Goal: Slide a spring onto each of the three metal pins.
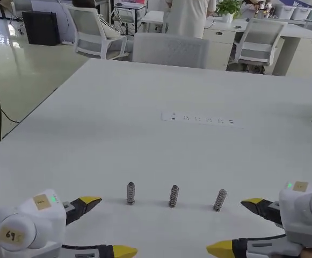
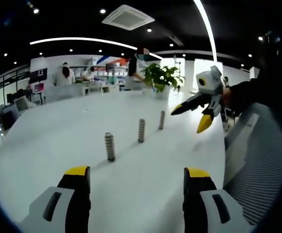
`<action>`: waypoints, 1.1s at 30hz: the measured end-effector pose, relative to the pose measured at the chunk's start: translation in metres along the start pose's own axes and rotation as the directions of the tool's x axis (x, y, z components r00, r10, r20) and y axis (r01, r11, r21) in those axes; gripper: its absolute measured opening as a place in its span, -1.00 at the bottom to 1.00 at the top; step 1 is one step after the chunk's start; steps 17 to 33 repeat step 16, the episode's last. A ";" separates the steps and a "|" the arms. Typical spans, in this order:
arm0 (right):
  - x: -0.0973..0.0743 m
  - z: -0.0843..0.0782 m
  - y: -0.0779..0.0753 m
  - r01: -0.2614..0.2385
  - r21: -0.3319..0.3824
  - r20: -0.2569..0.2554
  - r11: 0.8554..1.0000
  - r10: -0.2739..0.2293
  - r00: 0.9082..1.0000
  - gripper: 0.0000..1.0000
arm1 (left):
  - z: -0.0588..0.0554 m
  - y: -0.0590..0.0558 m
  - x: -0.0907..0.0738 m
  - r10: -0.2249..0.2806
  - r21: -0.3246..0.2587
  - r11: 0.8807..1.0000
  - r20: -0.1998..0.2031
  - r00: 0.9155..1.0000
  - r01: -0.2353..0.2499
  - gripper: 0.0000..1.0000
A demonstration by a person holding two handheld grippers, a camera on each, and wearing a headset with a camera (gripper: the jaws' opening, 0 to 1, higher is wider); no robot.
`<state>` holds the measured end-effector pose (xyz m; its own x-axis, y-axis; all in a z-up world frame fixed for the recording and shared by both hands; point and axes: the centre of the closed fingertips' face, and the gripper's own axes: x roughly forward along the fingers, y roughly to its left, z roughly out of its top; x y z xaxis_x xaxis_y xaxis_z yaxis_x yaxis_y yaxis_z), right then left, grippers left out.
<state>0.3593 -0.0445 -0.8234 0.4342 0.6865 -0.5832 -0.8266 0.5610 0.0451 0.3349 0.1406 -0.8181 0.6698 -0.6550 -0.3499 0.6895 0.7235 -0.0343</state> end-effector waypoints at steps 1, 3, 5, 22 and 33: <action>0.000 0.000 0.000 0.000 0.001 -0.003 1.000 0.000 1.000 0.72 | 0.000 0.000 0.000 0.000 0.000 1.000 0.000 1.000 0.000 0.48; 0.000 0.000 0.000 0.000 0.001 0.000 1.000 0.000 1.000 0.73 | 0.000 -0.001 0.001 -0.002 0.000 1.000 -0.001 1.000 0.002 0.49; 0.000 0.001 0.001 0.000 0.001 0.003 1.000 0.000 1.000 0.73 | -0.001 -0.001 0.001 -0.004 0.002 1.000 -0.002 1.000 0.004 0.49; 0.001 0.000 0.004 -0.008 -0.007 -0.011 1.000 0.008 1.000 0.75 | -0.001 -0.003 0.001 -0.008 0.008 1.000 -0.009 1.000 0.008 0.48; 0.001 0.000 0.004 -0.008 -0.007 -0.011 1.000 0.008 1.000 0.75 | -0.001 -0.003 0.001 -0.008 0.008 1.000 -0.009 1.000 0.008 0.48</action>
